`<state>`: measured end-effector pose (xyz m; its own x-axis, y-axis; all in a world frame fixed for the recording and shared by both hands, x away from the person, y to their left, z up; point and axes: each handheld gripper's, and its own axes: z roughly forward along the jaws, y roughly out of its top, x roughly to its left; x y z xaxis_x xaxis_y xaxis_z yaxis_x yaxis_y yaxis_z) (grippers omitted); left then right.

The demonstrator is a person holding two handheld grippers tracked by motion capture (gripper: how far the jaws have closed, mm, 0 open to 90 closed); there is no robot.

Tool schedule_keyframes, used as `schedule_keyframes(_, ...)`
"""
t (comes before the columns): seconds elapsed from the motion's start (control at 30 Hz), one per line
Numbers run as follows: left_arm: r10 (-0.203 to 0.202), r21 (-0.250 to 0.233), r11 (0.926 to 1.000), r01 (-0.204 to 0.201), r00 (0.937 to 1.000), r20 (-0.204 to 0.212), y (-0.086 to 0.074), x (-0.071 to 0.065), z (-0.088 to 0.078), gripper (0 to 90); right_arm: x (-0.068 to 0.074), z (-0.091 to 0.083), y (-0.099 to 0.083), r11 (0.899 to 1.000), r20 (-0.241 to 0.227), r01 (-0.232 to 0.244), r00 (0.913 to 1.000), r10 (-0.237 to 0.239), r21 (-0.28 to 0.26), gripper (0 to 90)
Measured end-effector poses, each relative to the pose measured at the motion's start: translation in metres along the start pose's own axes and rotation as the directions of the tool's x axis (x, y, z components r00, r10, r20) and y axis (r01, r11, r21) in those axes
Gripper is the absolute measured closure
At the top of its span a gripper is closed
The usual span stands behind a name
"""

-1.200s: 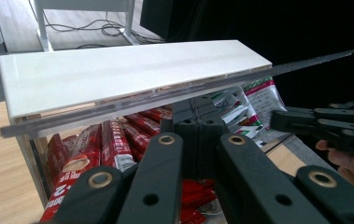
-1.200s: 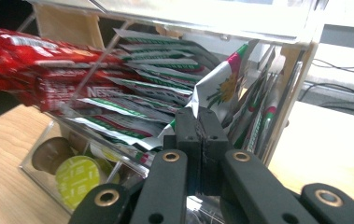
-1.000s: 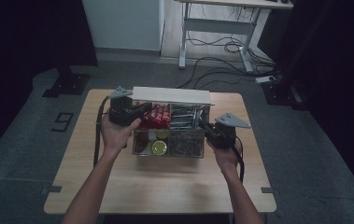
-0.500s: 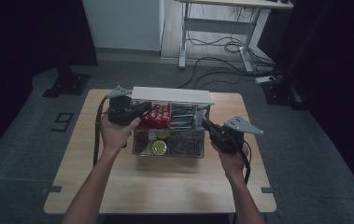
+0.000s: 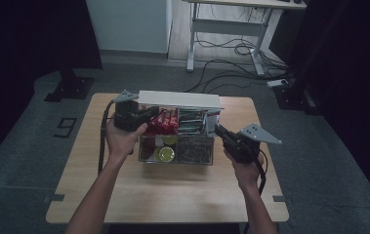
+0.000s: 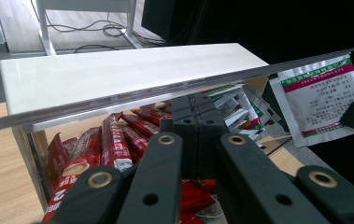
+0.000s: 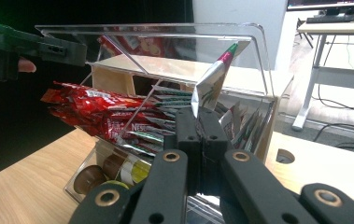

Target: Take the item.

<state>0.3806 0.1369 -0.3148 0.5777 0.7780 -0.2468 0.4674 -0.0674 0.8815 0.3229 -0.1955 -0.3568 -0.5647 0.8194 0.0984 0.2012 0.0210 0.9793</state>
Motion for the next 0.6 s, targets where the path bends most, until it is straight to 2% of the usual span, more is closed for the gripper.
schedule_keyframes(0.37,0.005,0.008,1.0,-0.005,1.0,-0.003,0.002,-0.001,0.001,89.3,-0.002,-0.008,-0.004,1.0,0.005,-0.009,0.9999,0.009,-0.014,88.8)
schedule_keyframes(0.6,0.005,0.008,1.0,-0.005,1.0,-0.003,0.002,-0.001,0.001,89.3,0.0,-0.013,-0.002,0.999,0.012,0.007,0.9999,-0.006,-0.033,88.9)
